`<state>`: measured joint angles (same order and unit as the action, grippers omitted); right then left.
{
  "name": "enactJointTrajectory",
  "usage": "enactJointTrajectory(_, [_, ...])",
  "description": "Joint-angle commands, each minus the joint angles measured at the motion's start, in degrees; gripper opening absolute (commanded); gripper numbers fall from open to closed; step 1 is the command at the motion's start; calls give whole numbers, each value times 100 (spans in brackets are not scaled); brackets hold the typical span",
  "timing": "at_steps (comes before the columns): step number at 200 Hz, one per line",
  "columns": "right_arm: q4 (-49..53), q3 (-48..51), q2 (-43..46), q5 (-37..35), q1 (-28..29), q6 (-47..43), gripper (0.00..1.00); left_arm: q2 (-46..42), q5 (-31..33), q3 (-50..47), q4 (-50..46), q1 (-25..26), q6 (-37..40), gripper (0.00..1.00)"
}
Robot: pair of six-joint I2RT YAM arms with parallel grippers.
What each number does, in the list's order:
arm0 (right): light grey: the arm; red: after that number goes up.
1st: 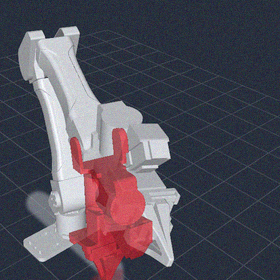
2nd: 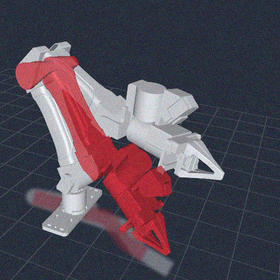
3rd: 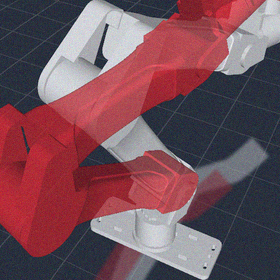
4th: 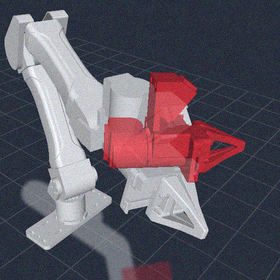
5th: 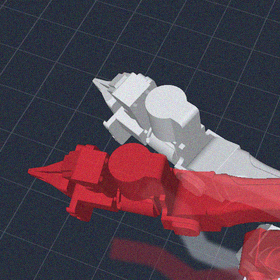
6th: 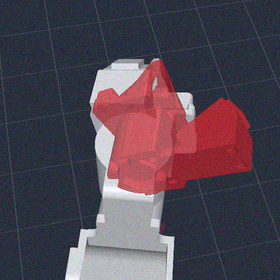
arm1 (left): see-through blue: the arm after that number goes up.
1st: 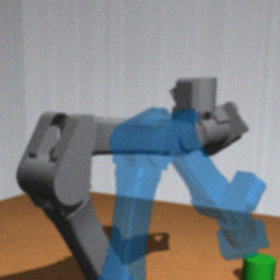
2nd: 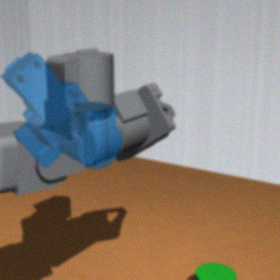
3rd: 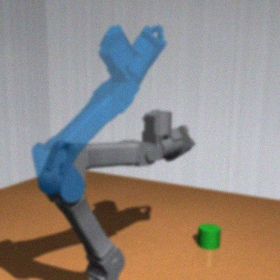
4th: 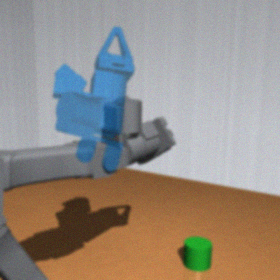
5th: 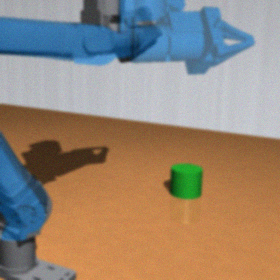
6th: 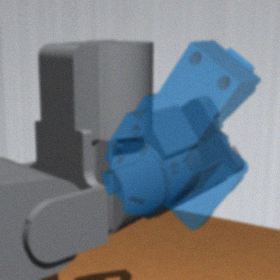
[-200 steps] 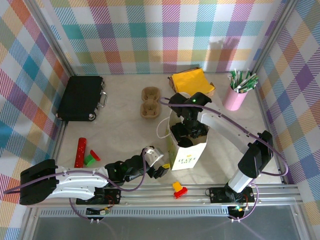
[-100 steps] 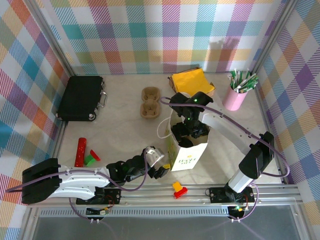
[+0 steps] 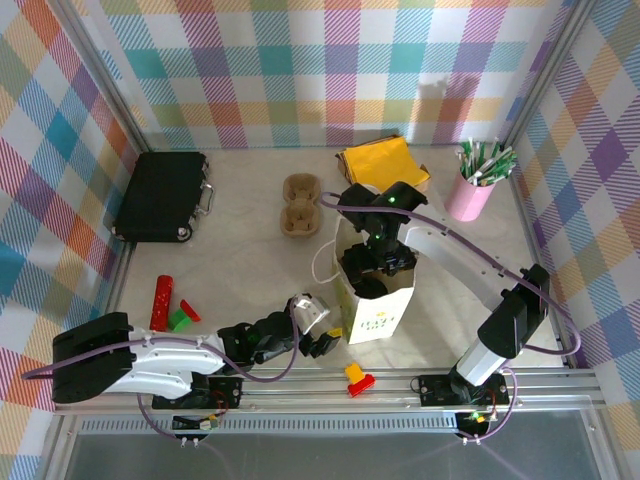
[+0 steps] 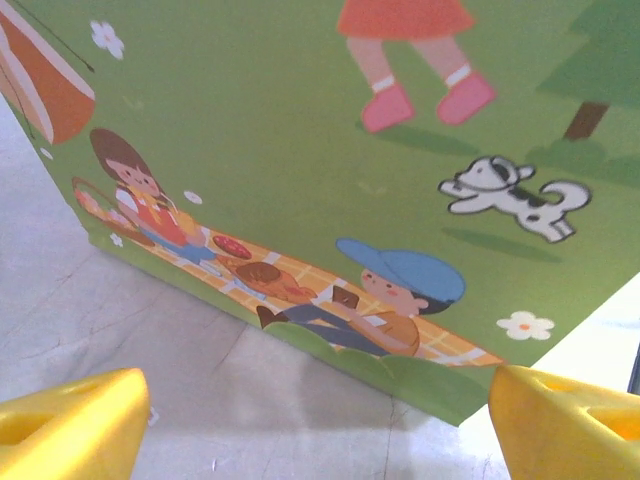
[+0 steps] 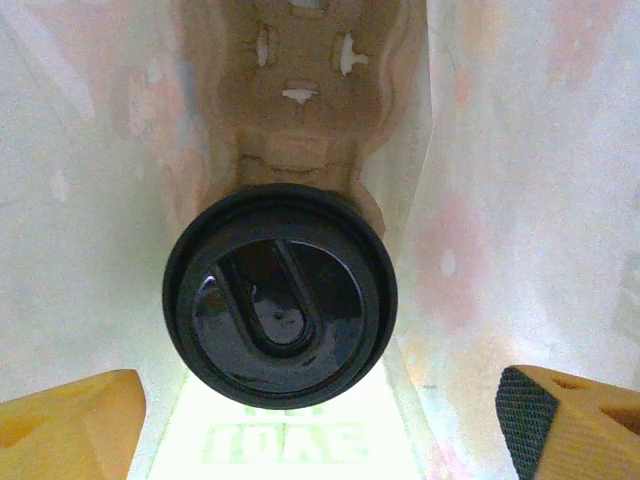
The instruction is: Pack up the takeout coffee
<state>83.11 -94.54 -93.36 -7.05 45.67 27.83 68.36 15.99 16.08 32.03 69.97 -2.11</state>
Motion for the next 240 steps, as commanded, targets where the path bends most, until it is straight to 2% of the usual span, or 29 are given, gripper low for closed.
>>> enactJointTrajectory(1, [260,-228,119,-79,55,29,92,165,32,-90,398,-63,-121,87])
enactJointTrajectory(69, [399,-543,231,-155,65,116,91,555,10,-72,637,-63,-167,87])
enactJointTrajectory(240, [672,-2046,751,-314,52,-39,91,309,88,10,344,-63,-123,87])
